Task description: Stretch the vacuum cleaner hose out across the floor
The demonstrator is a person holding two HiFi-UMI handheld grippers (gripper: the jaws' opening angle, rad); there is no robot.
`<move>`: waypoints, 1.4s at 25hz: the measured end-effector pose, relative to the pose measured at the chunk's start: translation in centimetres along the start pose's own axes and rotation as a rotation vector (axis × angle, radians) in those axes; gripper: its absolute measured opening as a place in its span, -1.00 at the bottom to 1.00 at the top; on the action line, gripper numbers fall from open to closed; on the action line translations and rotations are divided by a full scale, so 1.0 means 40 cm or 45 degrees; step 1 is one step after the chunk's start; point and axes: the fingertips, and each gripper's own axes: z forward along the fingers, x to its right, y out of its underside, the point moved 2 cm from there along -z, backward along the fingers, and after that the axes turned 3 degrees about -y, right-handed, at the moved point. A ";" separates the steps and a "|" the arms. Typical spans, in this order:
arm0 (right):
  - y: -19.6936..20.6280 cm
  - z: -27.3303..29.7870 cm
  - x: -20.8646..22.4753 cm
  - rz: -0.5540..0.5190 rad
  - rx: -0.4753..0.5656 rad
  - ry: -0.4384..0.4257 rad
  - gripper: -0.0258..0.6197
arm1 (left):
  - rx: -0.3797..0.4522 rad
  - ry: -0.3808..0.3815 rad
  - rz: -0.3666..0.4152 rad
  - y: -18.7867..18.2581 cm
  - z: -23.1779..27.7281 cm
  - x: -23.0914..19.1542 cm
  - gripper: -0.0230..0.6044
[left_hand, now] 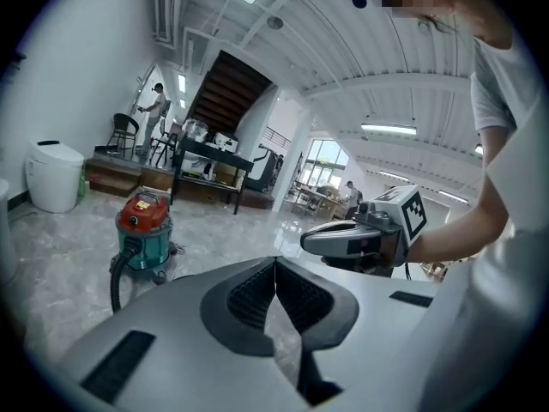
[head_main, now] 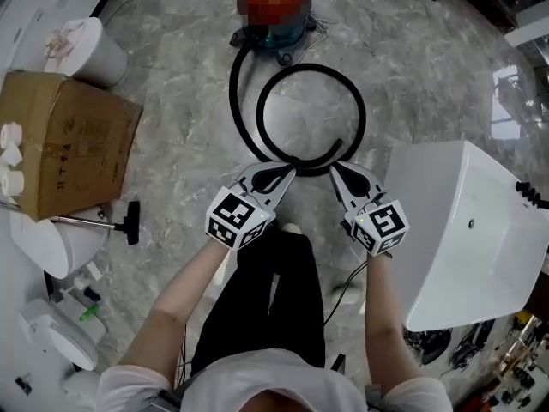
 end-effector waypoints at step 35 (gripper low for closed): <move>1.179 0.539 0.415 -0.074 -0.081 -0.067 -0.88 | -0.082 0.260 0.216 1.053 0.703 -0.440 -0.90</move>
